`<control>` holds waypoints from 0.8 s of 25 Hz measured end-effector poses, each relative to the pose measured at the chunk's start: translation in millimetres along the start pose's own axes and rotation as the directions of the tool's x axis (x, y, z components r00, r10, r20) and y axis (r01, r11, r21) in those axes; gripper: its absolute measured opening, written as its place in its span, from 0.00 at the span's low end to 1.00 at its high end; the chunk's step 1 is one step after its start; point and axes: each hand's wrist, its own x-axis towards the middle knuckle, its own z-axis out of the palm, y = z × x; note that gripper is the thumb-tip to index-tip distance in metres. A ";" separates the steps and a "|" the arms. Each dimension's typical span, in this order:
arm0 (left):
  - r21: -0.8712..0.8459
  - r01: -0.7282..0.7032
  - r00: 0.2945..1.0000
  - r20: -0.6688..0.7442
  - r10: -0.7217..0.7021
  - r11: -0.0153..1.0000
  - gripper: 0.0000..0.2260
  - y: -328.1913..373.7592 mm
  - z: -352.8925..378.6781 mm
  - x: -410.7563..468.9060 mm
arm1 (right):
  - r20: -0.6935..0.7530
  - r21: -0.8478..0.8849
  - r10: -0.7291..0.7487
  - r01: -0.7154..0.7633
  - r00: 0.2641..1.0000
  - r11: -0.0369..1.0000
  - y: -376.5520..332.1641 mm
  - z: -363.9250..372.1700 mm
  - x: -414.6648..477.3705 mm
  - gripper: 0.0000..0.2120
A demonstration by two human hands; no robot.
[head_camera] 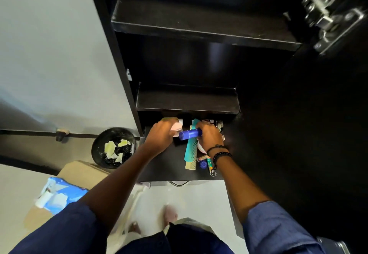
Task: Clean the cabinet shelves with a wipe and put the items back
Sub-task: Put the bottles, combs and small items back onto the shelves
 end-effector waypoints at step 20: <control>-0.299 -0.392 0.757 -0.642 0.121 0.870 0.18 116.2 -250.7 -73.2 | -0.391 0.754 -0.010 0.327 0.920 0.570 -153.8 -240.9 -58.7 0.22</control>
